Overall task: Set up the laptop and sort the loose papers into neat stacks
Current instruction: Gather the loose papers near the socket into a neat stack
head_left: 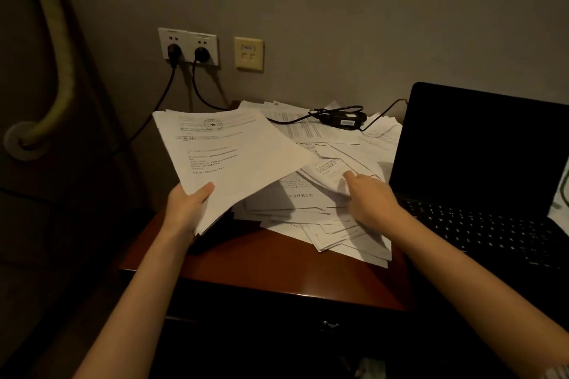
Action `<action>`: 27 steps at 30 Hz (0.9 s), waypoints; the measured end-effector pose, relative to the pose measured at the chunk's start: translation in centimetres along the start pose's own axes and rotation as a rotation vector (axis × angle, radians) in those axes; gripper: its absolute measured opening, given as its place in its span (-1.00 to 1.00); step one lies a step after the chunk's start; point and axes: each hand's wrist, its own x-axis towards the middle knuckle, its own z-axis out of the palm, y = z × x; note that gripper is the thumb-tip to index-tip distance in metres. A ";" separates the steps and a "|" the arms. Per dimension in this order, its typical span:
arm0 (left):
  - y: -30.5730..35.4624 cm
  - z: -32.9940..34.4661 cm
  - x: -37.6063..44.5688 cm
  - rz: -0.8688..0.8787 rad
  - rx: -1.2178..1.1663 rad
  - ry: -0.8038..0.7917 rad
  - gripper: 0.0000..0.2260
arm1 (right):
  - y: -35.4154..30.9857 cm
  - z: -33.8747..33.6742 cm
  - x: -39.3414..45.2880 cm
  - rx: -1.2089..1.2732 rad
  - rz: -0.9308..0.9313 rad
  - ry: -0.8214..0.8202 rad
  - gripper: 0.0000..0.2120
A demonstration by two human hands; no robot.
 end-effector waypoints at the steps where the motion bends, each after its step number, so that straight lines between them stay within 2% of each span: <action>1: 0.0 0.0 0.0 0.001 0.005 -0.012 -0.64 | 0.4 0.1 -0.1 -0.021 0.042 0.032 -0.73; 3: 0.0 0.0 -0.2 -0.002 0.025 -0.048 -0.64 | 1.3 0.2 -0.1 0.028 0.105 0.110 -0.84; 8: 0.0 0.1 -0.2 -0.003 0.088 -0.158 -0.62 | 2.3 -1.6 0.7 0.351 0.233 0.237 -0.78; 14: 0.0 0.1 0.1 -0.010 0.086 -0.149 -0.50 | 1.2 -4.8 3.2 0.384 0.237 0.492 -0.74; 17: -0.3 0.0 0.1 0.031 0.069 -0.105 -0.39 | -0.4 -5.1 3.4 0.339 0.141 0.592 -0.75; 22: -0.1 0.0 -0.2 0.075 0.030 -0.052 -0.32 | -4.8 -4.6 1.3 0.388 -0.281 0.757 -0.81; 24: -0.1 0.0 -0.3 0.086 0.006 -0.038 -0.31 | -5.9 -3.8 0.1 0.416 -0.309 0.620 -0.77; 26: -0.2 -0.1 -0.3 0.091 -0.007 -0.020 -0.31 | -5.7 -2.3 -1.3 0.413 -0.192 0.337 -0.50; 27: -0.3 -0.2 -0.3 0.094 -0.010 -0.016 -0.31 | -5.3 -1.5 -2.2 0.400 -0.143 0.218 -0.43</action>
